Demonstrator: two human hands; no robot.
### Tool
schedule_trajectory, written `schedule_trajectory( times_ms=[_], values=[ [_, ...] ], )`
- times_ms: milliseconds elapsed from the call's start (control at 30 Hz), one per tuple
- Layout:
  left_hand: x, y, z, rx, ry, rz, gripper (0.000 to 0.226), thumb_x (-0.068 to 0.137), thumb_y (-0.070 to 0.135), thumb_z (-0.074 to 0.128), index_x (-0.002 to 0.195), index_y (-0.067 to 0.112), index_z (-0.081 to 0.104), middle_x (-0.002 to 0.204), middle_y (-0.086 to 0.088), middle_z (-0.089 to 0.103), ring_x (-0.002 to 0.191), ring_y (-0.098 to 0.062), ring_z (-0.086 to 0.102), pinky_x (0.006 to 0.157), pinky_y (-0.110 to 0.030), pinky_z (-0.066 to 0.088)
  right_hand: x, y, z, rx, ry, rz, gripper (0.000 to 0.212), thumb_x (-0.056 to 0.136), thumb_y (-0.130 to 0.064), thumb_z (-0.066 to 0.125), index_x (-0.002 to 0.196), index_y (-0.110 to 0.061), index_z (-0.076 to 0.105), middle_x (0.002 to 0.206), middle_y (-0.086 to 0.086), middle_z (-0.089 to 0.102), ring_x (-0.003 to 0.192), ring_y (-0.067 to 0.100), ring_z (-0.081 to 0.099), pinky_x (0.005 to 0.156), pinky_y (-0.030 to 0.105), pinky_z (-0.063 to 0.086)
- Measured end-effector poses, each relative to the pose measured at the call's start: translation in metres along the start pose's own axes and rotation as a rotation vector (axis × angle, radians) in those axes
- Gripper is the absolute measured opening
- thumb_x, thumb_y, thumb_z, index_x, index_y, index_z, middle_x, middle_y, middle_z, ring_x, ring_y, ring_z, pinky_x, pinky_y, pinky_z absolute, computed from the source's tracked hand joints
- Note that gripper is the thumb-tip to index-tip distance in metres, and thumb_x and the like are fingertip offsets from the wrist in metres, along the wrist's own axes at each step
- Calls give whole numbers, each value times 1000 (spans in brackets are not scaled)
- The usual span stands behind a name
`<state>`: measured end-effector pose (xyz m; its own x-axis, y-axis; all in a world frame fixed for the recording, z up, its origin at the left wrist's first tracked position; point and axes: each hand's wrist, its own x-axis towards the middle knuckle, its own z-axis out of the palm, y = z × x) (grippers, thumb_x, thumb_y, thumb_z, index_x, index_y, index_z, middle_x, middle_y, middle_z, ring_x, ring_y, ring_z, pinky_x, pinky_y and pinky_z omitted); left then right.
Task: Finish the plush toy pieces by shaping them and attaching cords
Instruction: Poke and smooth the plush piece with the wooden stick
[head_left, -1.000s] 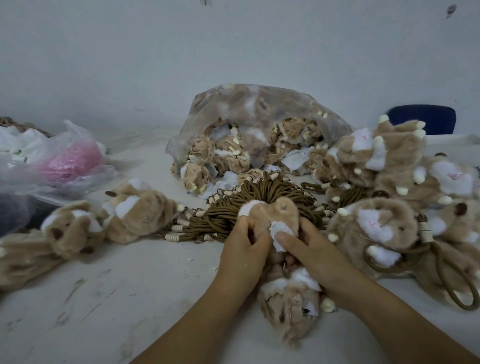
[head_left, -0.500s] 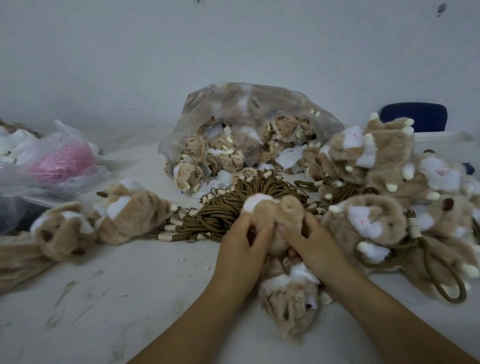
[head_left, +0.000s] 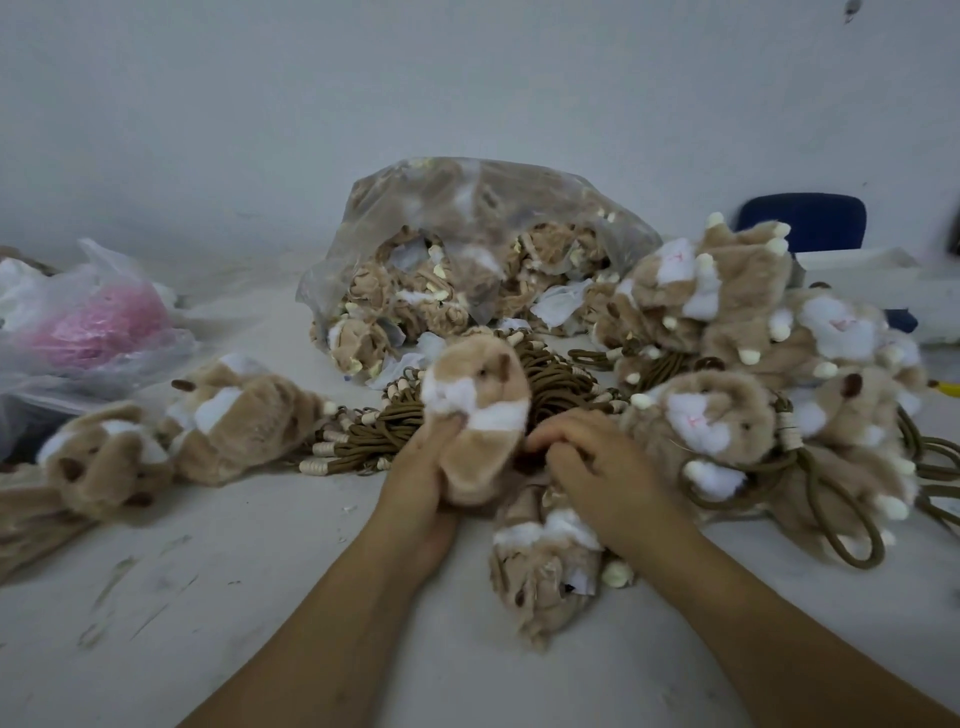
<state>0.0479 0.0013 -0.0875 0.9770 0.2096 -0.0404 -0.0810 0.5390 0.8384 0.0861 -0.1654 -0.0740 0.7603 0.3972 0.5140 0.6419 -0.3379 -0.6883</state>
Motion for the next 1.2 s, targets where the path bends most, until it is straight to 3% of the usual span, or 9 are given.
schedule_trajectory(
  times_ms=[200,367,500,567,700,767,900,1000,1200],
  values=[
    [6,9,-10,-450,27,-4,17,98,14,44,106,8,57,55,2,64,42,-4,58,39,-15,46,-4,7,-21,-375,-400,116,56,71,-85,37,89,-37,58,88,-18,57,80,-3,54,66,25,43],
    [6,8,-10,-428,94,-27,33,92,14,47,67,17,68,62,0,61,50,-10,56,46,-17,46,-8,10,8,-273,-382,36,21,91,-41,55,74,-30,48,69,-12,50,66,-6,48,55,17,33],
    [7,21,-20,-612,43,4,43,42,-2,84,79,12,66,70,-5,61,58,-15,59,41,-18,47,1,12,8,169,161,439,20,96,-33,52,82,-19,54,73,-3,62,69,10,59,64,27,48],
    [5,28,-30,-777,-11,-8,24,72,15,80,91,2,71,85,-10,70,64,-18,69,42,-13,47,9,13,-2,612,345,512,16,99,-27,50,91,-14,55,81,6,68,77,21,68,66,33,56],
    [3,26,-27,-687,-106,-39,45,60,10,88,100,-2,71,99,-14,71,70,-18,71,42,-13,48,8,10,-8,684,87,391,20,101,-22,44,107,-19,63,104,-1,71,98,11,68,80,23,56],
    [5,22,-25,-532,-168,-66,65,42,2,94,103,2,72,105,-14,71,77,-21,72,45,-15,51,4,13,-5,302,56,374,21,99,-22,47,95,-26,67,93,-5,72,92,9,67,81,26,55],
    [6,13,-20,-338,-176,-153,37,92,24,50,108,1,75,121,-24,66,107,-36,68,80,-39,60,4,18,-13,-67,264,281,21,94,-21,49,81,-11,62,76,5,65,72,8,57,64,22,45],
    [9,8,-23,-277,-167,-192,47,98,33,40,115,4,72,134,-25,59,124,-38,57,104,-50,46,10,16,-31,-1,479,295,21,92,-22,45,79,-26,60,79,-11,62,73,-8,54,56,7,36],
    [12,10,-23,-205,-162,-162,49,94,40,41,125,13,68,139,-18,57,130,-30,54,113,-49,32,15,21,-50,85,583,462,22,93,-24,41,86,-28,61,95,-4,66,84,15,57,70,29,40]
  ],
)
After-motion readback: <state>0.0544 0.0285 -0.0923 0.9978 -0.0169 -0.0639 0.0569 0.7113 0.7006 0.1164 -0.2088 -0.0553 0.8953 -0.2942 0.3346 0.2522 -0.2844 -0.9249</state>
